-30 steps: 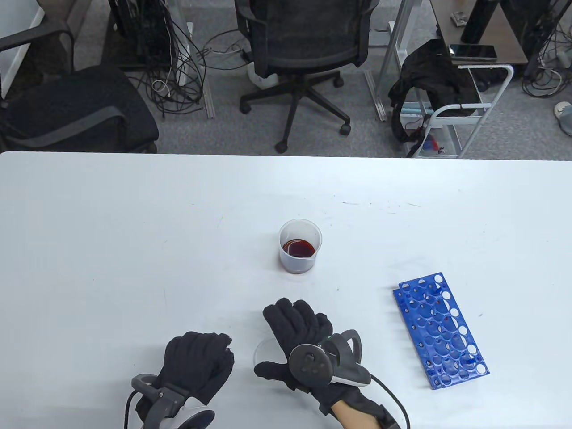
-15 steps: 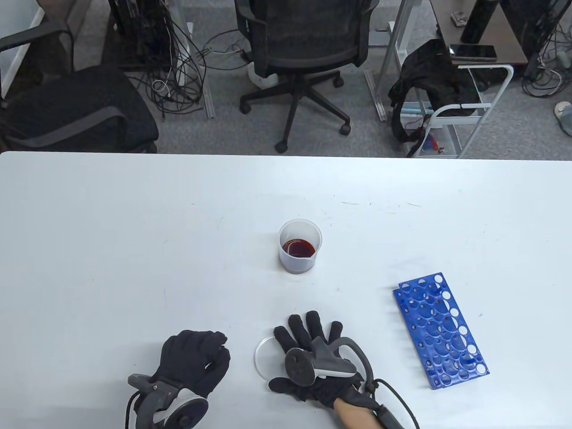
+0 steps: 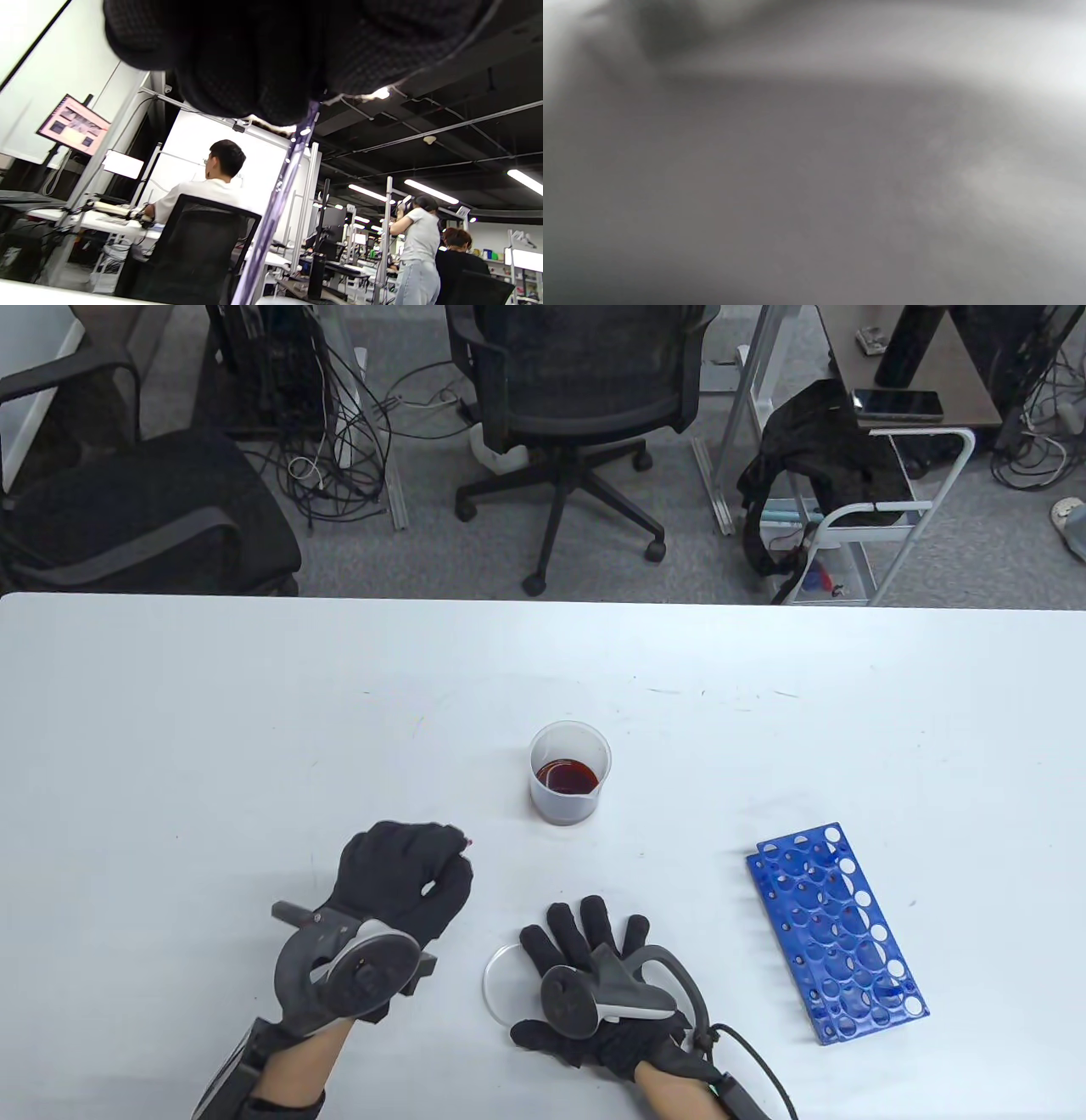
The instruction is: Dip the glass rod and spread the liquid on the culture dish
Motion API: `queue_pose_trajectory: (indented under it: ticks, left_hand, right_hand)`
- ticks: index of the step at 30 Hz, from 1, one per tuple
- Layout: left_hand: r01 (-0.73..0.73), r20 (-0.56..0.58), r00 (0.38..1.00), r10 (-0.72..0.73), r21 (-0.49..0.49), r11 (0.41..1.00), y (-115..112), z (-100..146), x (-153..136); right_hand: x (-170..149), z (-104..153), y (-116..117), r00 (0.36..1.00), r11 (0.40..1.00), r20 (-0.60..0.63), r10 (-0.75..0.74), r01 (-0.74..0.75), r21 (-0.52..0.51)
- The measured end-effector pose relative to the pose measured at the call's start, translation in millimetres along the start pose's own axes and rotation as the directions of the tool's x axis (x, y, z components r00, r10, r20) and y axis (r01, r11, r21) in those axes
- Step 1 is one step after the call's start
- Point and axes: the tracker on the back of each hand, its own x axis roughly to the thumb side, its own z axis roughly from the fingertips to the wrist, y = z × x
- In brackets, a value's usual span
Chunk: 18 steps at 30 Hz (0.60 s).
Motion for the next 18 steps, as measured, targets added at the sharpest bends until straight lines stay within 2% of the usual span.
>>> queue_pose_trajectory:
  ticks: [3, 6, 10, 15, 18]
  left_hand:
    - [-0.044, 0.004, 0.999, 0.044, -0.014, 0.999, -13, -34, 13]
    - [-0.054, 0.023, 0.998, 0.056, -0.063, 0.997, -36, -57, 23]
    - [-0.061, -0.014, 0.998, 0.06, -0.161, 0.985, -85, -82, 29]
    - [0.023, -0.038, 0.999, -0.036, -0.292, 0.956, -136, -94, 29]
    - [0.044, -0.053, 0.996, -0.066, -0.341, 0.939, -156, -94, 28]
  right_hand:
    - [0, 0, 0, 1.0, 1.0, 0.002, -0.001, 0.001, 0.002]
    - [0, -1, 0, 1.0, 1.0, 0.008, -0.005, 0.005, 0.007]
    - [0, -1, 0, 1.0, 1.0, 0.009, -0.006, 0.006, 0.012]
    - [0, -1, 0, 1.0, 1.0, 0.01, -0.007, 0.006, 0.013]
    - [0, -1, 1, 1.0, 1.0, 0.01, -0.008, 0.007, 0.013]
